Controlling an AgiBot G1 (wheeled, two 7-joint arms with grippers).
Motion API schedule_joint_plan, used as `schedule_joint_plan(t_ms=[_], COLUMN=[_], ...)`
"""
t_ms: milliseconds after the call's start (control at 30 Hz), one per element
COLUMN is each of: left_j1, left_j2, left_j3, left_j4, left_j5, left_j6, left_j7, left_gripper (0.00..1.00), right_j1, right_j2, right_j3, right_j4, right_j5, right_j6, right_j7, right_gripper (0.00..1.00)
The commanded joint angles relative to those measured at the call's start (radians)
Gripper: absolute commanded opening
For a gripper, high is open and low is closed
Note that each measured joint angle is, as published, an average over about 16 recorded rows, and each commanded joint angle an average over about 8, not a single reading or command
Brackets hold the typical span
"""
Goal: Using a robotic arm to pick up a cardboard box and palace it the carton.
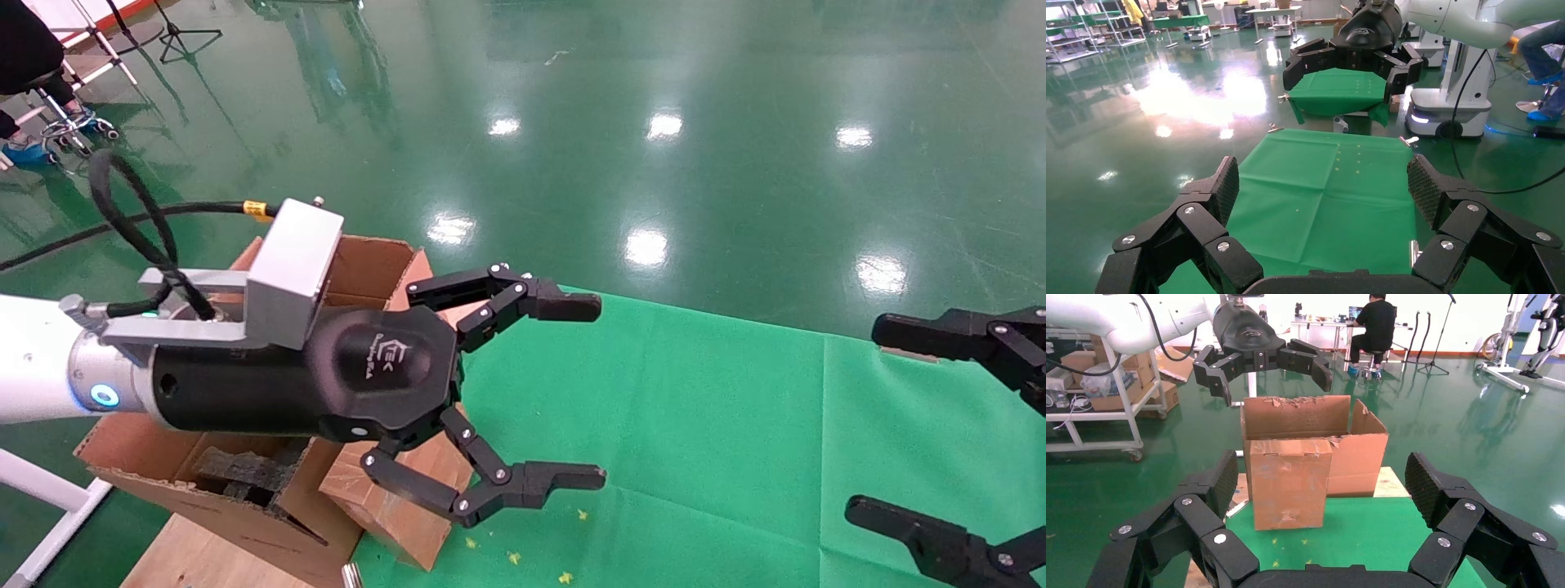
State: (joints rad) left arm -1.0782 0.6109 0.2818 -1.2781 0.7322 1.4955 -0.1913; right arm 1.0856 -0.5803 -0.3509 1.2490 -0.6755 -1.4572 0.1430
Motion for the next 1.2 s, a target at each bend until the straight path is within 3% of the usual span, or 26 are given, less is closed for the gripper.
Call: schedule_joint_plan(t_ms=[33, 400, 433, 667, 700, 1000, 1200], left_j1=[0.0, 0.0, 0.0, 0.0, 0.0, -0.002, -0.025], left_j2=[0.0, 0.0, 0.0, 0.0, 0.0, -0.015, -0.095], left_j3=[0.0, 0.0, 0.0, 0.0, 0.0, 0.001, 0.022], left_j4=[0.0, 0.0, 0.0, 0.0, 0.0, 0.002, -0.021], left_j5=[0.0, 0.0, 0.0, 0.0, 0.0, 0.012, 0.101], left_j6=[0.0, 0.0, 0.0, 0.0, 0.0, -0.01, -0.07], left_j7=[0.0, 0.0, 0.0, 0.0, 0.0, -0.014, -0.127], left_gripper=[1.0, 1.0, 1.0, 1.0, 1.0, 1.0, 1.0], right_j1=[0.0, 0.0, 0.0, 0.0, 0.0, 0.0, 0.0], right_j2=[0.0, 0.0, 0.0, 0.0, 0.0, 0.0, 0.0], right_j3=[0.0, 0.0, 0.0, 0.0, 0.0, 0.0, 0.0], right_j4=[0.0, 0.0, 0.0, 0.0, 0.0, 0.0, 0.0], right_j5=[0.0, 0.0, 0.0, 0.0, 0.0, 0.0, 0.0], right_j6=[0.0, 0.0, 0.0, 0.0, 0.0, 0.0, 0.0], right_j7=[0.0, 0.0, 0.0, 0.0, 0.0, 0.0, 0.0], right_gripper=[1.0, 1.0, 0.93, 0.05, 0.0, 0.0, 0.0])
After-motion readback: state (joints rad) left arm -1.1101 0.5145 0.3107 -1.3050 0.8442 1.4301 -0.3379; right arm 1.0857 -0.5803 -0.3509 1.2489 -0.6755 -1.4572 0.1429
